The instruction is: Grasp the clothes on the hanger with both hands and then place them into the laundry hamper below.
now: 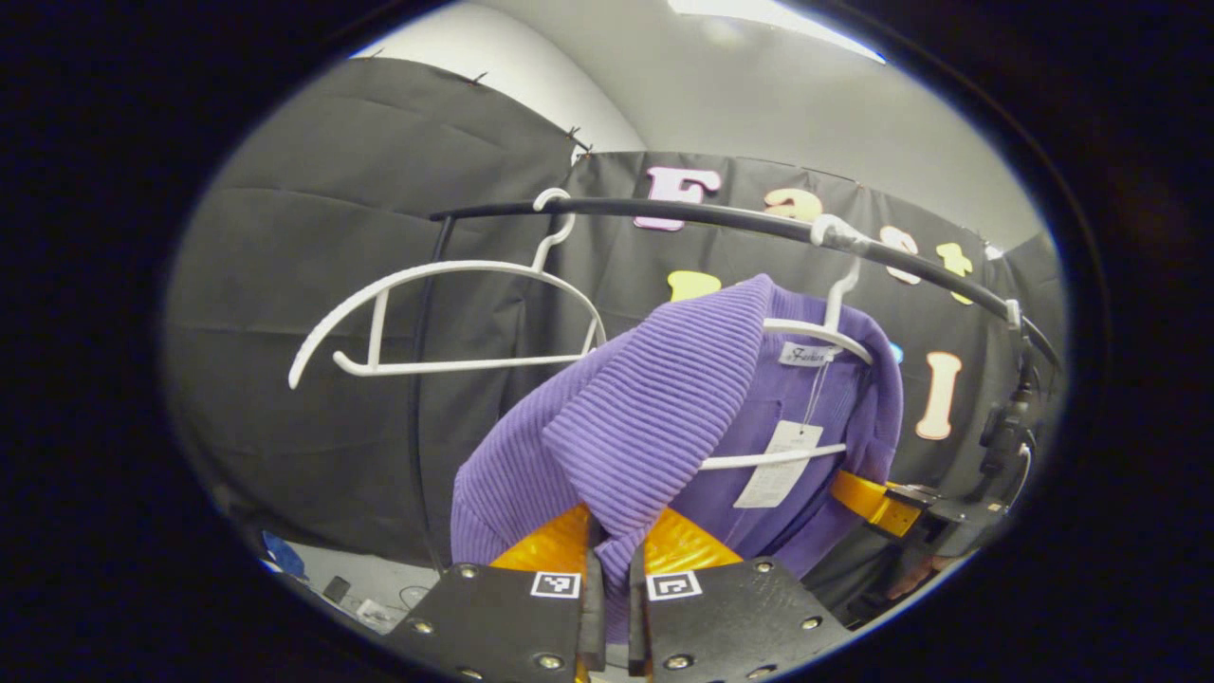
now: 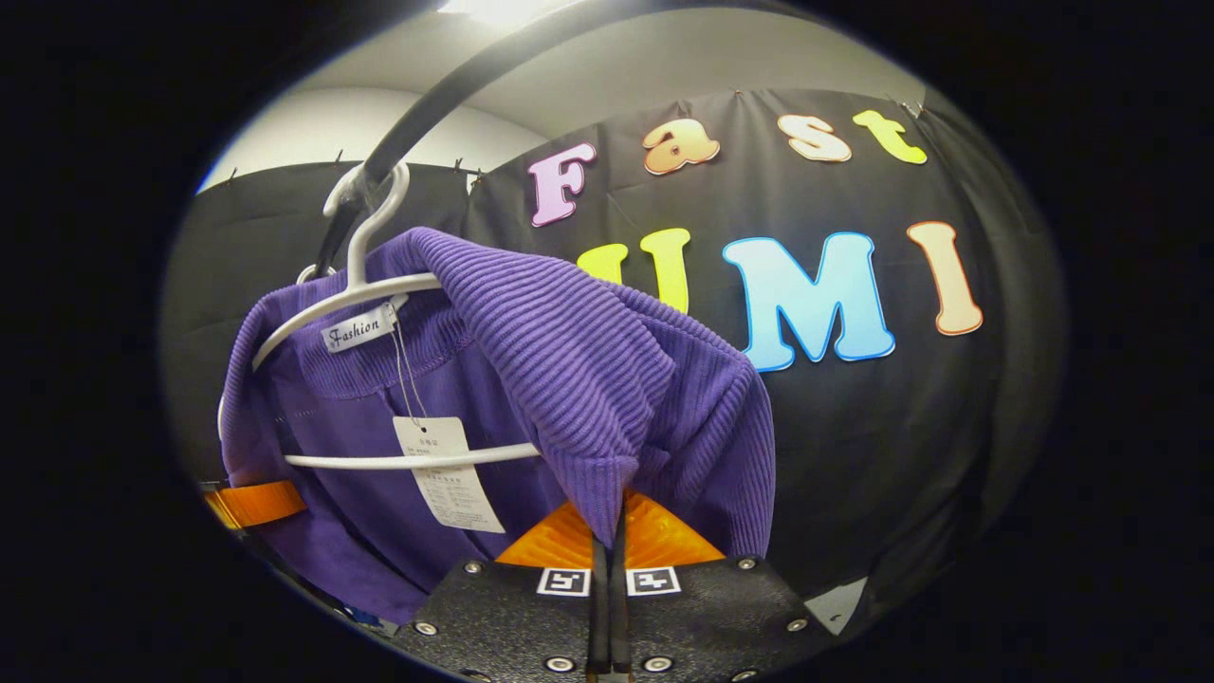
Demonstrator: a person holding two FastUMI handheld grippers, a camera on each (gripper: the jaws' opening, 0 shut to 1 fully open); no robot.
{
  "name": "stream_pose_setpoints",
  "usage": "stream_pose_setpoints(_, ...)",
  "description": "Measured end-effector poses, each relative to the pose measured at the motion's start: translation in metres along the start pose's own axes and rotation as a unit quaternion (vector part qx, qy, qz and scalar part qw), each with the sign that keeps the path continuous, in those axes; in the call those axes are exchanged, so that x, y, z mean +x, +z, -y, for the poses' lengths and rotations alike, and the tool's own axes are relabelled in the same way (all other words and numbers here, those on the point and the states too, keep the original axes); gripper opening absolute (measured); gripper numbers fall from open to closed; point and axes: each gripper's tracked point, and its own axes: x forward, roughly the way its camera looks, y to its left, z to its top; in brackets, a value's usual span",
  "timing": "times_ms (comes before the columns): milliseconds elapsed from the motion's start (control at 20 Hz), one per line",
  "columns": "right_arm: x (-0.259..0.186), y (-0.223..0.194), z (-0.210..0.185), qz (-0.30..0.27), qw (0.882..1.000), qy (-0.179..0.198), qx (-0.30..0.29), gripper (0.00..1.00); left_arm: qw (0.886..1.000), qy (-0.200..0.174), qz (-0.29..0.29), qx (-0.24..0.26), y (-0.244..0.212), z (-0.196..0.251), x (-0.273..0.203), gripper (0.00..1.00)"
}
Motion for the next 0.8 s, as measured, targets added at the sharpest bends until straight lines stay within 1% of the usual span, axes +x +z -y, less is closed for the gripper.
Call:
stream_pose_setpoints(50,-0.001,0.001,0.004,-0.001,1.0,0.0,0.001,0.0,1.0,0.009,0.006,-0.002,0.004,-0.005,-0.003,0.08)
stream_pose_setpoints(100,-0.003,0.003,0.006,-0.003,1.0,0.004,-0.001,0.0,1.0,-0.005,0.006,-0.013,0.003,-0.002,-0.001,0.01)
stream_pose_setpoints(150,-0.006,0.005,0.008,0.0,1.0,0.001,-0.009,0.0,1.0,-0.01,-0.002,-0.015,0.0,-0.003,-0.003,0.01)
stream_pose_setpoints(200,-0.009,0.008,0.013,0.003,1.0,-0.005,-0.02,0.0,1.0,-0.012,-0.002,-0.017,0.0,-0.004,-0.008,0.06)
stream_pose_setpoints(250,-0.011,0.009,0.016,0.005,1.0,-0.008,-0.028,0.0,1.0,-0.014,0.002,-0.019,0.004,-0.005,-0.011,0.01)
stream_pose_setpoints(300,-0.013,0.009,0.018,0.006,0.999,-0.008,-0.032,0.0,1.0,-0.015,0.005,-0.022,0.007,-0.004,-0.011,0.06)
stream_pose_setpoints(350,-0.014,0.009,0.019,0.007,0.999,-0.01,-0.035,0.0,0.999,-0.019,0.007,-0.026,0.009,-0.002,-0.012,0.01)
stream_pose_setpoints(400,-0.017,0.008,0.021,0.007,0.999,-0.013,-0.037,0.0,0.999,-0.024,0.009,-0.03,0.01,-0.003,-0.014,0.06)
stream_pose_setpoints(550,-0.03,0.013,0.024,0.021,0.999,-0.025,-0.043,0.0,0.999,-0.03,0.022,-0.024,0.021,-0.005,-0.028,0.06)
stream_pose_setpoints(600,-0.033,0.017,0.027,0.026,0.998,-0.03,-0.046,0.0,0.999,-0.034,0.026,-0.021,0.026,-0.003,-0.03,0.0)
stream_pose_setpoints(800,-0.042,0.026,0.04,0.046,0.997,-0.048,-0.043,0.0,0.998,-0.031,0.045,-0.033,0.044,-0.014,-0.043,0.01)
